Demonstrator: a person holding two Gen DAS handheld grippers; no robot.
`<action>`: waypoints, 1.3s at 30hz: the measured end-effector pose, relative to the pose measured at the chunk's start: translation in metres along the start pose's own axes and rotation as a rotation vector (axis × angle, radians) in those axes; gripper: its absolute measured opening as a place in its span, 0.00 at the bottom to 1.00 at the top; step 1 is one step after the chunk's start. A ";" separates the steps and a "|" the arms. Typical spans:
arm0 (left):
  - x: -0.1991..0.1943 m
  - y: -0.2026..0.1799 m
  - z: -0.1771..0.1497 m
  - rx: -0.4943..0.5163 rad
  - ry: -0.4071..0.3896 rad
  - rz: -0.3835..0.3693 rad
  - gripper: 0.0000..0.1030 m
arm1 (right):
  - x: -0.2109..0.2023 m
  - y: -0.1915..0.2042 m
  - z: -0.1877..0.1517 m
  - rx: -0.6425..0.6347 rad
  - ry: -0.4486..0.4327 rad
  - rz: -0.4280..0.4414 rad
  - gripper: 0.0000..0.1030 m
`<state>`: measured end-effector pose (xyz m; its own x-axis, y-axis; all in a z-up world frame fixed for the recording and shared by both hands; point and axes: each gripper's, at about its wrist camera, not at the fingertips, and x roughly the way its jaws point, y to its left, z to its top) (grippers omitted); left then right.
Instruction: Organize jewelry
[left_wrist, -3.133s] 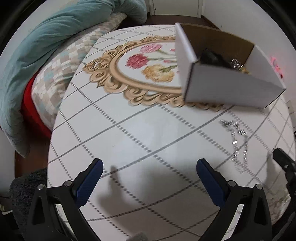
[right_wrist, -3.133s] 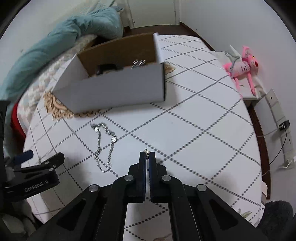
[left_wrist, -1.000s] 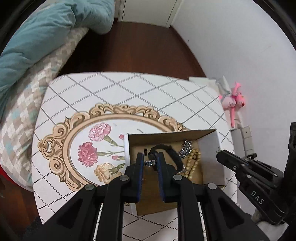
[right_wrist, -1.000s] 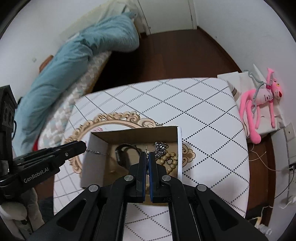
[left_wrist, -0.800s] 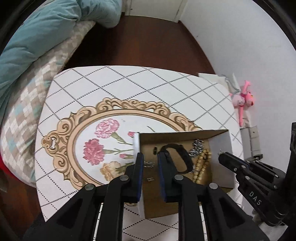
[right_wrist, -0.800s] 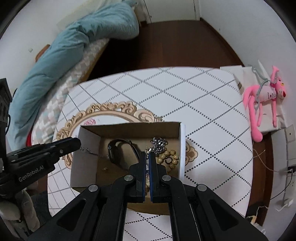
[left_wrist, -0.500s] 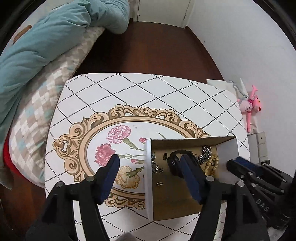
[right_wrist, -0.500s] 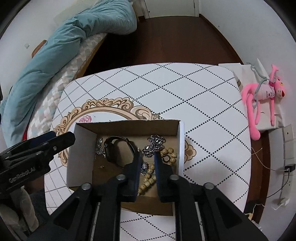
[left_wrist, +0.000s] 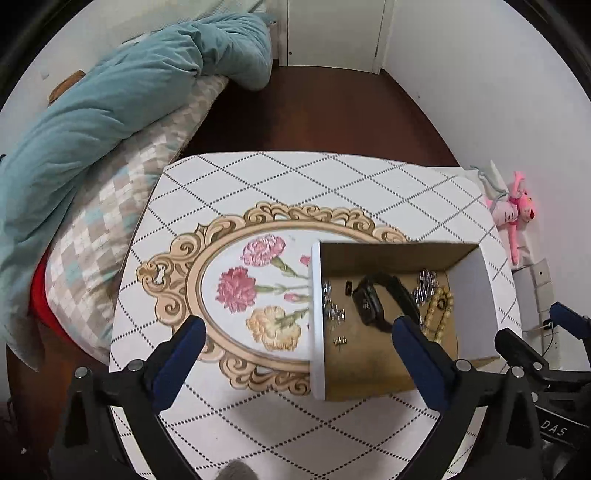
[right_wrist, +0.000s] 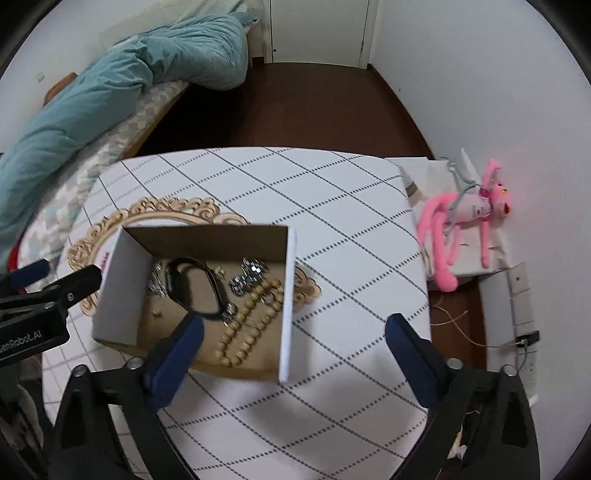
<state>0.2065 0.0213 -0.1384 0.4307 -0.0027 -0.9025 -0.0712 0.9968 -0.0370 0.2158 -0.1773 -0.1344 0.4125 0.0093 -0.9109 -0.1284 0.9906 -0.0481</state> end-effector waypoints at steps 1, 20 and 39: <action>0.000 0.000 -0.004 -0.004 0.002 -0.002 1.00 | 0.001 0.001 -0.003 -0.003 0.001 -0.004 0.99; -0.064 -0.007 -0.042 0.014 -0.060 0.008 1.00 | -0.053 -0.009 -0.035 0.068 -0.069 -0.005 1.00; -0.215 -0.008 -0.065 0.001 -0.259 0.007 1.00 | -0.232 -0.008 -0.074 0.102 -0.314 -0.037 1.00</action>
<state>0.0566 0.0086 0.0278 0.6465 0.0252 -0.7625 -0.0748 0.9967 -0.0304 0.0547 -0.1976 0.0470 0.6752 -0.0009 -0.7376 -0.0237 0.9995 -0.0229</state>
